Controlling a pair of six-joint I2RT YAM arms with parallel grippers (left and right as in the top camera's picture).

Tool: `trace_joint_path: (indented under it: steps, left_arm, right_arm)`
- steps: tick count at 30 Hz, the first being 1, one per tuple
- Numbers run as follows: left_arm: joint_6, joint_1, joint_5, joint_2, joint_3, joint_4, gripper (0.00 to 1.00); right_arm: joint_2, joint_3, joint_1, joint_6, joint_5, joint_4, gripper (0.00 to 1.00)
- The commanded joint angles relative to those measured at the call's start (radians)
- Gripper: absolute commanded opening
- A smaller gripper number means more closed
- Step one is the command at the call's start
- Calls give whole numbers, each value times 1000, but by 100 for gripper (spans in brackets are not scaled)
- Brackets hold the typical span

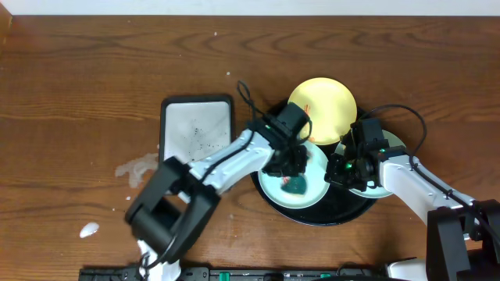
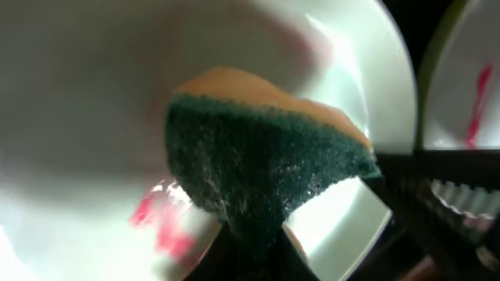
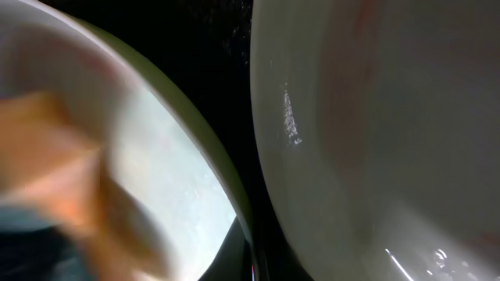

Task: Clean dirty plates on tray and stack at the side
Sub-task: 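Lift the sponge with the left gripper and carry it to the held plate, then scrub the pale green plate with the sponge while the right gripper holds it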

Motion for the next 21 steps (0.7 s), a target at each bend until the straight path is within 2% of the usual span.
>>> trace_joint_path:
  steps: [1, 4, 9, 12, 17, 18, 21]
  left_arm:
    - [-40, -8, 6, 60, 13, 9, 7]
    - [-5, -3, -153, 92, 13, -51, 7]
    - [1, 12, -551, 84, 20, -217, 8]
    - [24, 21, -694, 80, 29, -280, 7]
    - [56, 23, -698, 80, 31, -264, 8]
    - [56, 23, -663, 80, 31, -241, 7]
    - [57, 27, -435, 80, 31, -118, 7]
  right_arm:
    - [23, -8, 13, 10, 112, 2, 1]
    - [23, -8, 13, 22, 111, -1, 1]
    - [23, -8, 13, 27, 112, -5, 1]
    - [23, -8, 13, 27, 112, -5, 1]
    - [23, -8, 13, 28, 112, -12, 1]
    - [23, -8, 13, 27, 112, -14, 1]
    - [23, -8, 13, 27, 112, -16, 1]
